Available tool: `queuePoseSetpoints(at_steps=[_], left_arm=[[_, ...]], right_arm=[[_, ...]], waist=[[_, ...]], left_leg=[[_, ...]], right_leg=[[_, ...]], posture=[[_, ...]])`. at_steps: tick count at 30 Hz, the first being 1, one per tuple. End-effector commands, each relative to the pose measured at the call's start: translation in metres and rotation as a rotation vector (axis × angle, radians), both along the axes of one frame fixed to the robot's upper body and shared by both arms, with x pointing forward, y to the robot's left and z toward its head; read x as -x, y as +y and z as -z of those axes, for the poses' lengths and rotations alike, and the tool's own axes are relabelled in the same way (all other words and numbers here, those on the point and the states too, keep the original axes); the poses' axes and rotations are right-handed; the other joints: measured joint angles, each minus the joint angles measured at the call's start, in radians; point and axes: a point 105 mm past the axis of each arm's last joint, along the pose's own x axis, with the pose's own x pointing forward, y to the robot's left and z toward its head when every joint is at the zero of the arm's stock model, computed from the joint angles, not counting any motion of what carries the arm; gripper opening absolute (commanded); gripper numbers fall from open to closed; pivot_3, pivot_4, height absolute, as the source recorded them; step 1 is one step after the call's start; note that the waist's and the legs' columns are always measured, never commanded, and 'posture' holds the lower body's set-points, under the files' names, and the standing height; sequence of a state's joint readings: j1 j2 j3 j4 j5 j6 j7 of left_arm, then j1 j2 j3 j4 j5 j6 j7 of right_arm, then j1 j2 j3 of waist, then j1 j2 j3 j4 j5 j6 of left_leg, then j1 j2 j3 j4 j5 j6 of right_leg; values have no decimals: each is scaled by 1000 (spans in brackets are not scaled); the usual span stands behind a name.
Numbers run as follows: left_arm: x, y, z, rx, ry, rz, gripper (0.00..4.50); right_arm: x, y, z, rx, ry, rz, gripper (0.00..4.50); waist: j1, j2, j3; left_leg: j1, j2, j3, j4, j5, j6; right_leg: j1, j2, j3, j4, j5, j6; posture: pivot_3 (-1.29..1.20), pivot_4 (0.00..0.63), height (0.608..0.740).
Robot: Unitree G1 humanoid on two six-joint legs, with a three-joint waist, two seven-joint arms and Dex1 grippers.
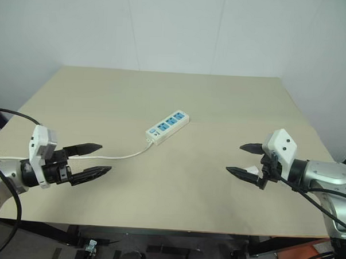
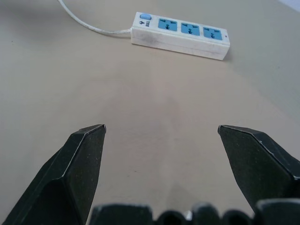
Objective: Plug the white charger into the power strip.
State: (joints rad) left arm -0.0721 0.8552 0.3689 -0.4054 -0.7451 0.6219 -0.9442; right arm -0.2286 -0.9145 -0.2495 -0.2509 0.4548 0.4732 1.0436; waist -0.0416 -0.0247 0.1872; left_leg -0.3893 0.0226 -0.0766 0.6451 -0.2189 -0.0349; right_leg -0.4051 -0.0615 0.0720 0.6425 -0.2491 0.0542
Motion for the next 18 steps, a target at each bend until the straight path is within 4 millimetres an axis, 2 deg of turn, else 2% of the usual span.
queuePoseSetpoints(at_steps=[1, 14, 18], left_arm=[[1, -1, -4, -6, -33, 12, 4470], [-1, 0, 1, -4, -33, -2, 4470], [-31, -1, 15, -93, -46, -101, 4470]], right_arm=[[0, 1, -13, 4, -53, -16, 4500], [1, 0, -12, 6, -56, -10, 4500], [0, 2, -13, 3, -62, -16, 4500]], waist=[[0, 0, 0], [0, 0, 0], [3, 0, 0]], left_leg=[[0, 0, 0, 0, 0, 0], [0, 0, 0, 0, 0, 0], [0, 0, 0, 0, 0, 0]], right_leg=[[0, 0, 0, 0, 0, 0], [0, 0, 0, 0, 0, 0], [0, 0, 0, 1, 0, 0]], posture=[[0, 150, 740], [0, 150, 740], [0, 150, 740]])
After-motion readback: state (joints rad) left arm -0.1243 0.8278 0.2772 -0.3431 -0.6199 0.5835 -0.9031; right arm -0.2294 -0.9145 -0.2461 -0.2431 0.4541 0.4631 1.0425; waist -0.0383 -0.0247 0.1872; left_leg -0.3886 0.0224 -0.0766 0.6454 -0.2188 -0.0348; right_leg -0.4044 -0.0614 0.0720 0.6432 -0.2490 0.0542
